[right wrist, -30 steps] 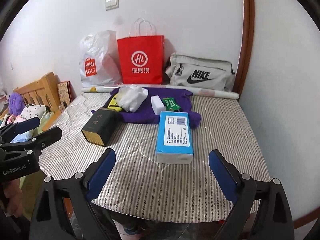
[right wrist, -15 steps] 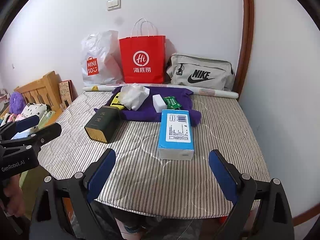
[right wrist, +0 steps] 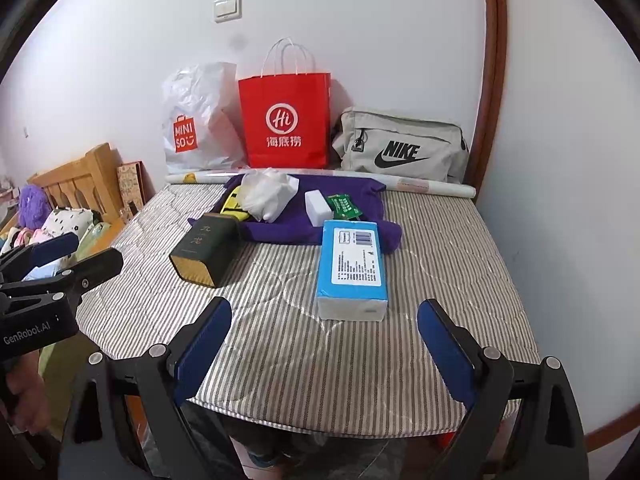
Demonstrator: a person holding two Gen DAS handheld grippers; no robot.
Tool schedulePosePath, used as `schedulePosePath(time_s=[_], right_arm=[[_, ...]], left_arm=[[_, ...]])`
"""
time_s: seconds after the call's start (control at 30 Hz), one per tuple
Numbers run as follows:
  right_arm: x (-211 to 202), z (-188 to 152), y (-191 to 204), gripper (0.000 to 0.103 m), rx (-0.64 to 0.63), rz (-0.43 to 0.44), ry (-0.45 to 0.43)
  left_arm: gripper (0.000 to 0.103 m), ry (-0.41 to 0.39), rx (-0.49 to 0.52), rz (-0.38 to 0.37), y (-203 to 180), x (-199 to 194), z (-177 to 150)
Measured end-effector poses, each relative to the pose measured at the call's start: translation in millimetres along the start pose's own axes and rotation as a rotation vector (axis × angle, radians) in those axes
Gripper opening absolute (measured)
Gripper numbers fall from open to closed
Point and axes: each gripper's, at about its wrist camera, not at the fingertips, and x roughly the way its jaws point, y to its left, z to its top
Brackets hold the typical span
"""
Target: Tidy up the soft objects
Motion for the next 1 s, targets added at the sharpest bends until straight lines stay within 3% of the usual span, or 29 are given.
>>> schedulePosePath(time_s=[1.0], right_arm=[[-0.4, 2.5, -1.8, 0.093, 0.003, 0.005, 0.002]], left_arm=[[0.086, 0.002, 0.002, -0.006, -4.4, -1.8, -1.1]])
